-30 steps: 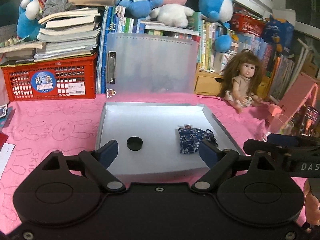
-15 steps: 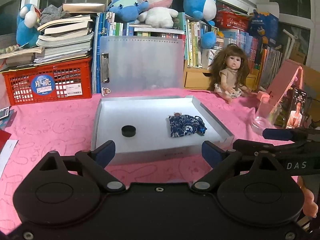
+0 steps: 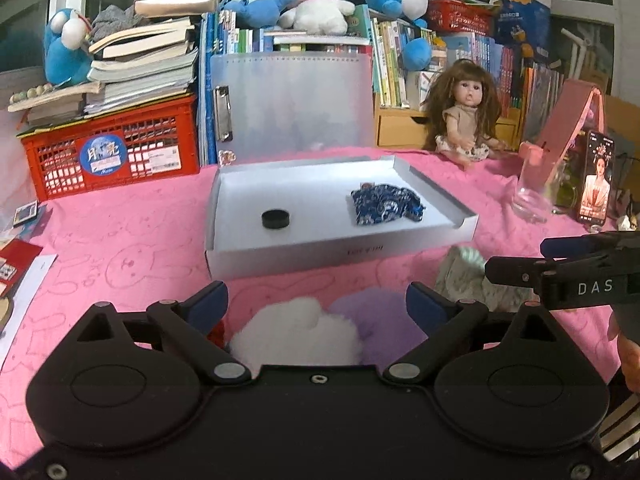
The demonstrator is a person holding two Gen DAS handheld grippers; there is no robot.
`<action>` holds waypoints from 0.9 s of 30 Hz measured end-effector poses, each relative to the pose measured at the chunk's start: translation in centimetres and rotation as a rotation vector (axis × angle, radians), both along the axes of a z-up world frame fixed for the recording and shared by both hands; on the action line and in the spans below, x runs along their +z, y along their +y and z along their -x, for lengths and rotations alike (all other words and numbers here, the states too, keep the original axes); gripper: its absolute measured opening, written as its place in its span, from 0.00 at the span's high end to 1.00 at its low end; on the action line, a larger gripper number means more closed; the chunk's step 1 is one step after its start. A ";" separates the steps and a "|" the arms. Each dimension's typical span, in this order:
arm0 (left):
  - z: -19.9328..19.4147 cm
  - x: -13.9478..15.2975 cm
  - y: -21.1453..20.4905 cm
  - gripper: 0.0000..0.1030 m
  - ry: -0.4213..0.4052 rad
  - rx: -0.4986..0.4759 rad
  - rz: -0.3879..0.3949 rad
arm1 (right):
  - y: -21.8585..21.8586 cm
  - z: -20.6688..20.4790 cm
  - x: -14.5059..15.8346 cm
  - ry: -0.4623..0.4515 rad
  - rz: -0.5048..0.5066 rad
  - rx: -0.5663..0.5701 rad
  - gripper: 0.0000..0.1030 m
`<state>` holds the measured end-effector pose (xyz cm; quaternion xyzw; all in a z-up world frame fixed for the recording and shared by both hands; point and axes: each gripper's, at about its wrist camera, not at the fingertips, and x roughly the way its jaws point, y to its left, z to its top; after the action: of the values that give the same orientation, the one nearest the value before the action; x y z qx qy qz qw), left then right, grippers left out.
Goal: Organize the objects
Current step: 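Grasp the white fluffy ball with the left gripper while the right grasps the green striped cloth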
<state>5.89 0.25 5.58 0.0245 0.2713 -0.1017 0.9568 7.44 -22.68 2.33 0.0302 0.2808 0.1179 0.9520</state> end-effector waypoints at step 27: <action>-0.8 -3.4 1.6 0.30 0.094 0.040 0.053 | 1.0 -0.6 -1.7 0.060 0.012 -0.002 0.04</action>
<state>6.73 1.90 2.20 -0.0110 0.3138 -0.0910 0.9450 8.02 -21.72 0.58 0.0284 0.3099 0.1143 0.9434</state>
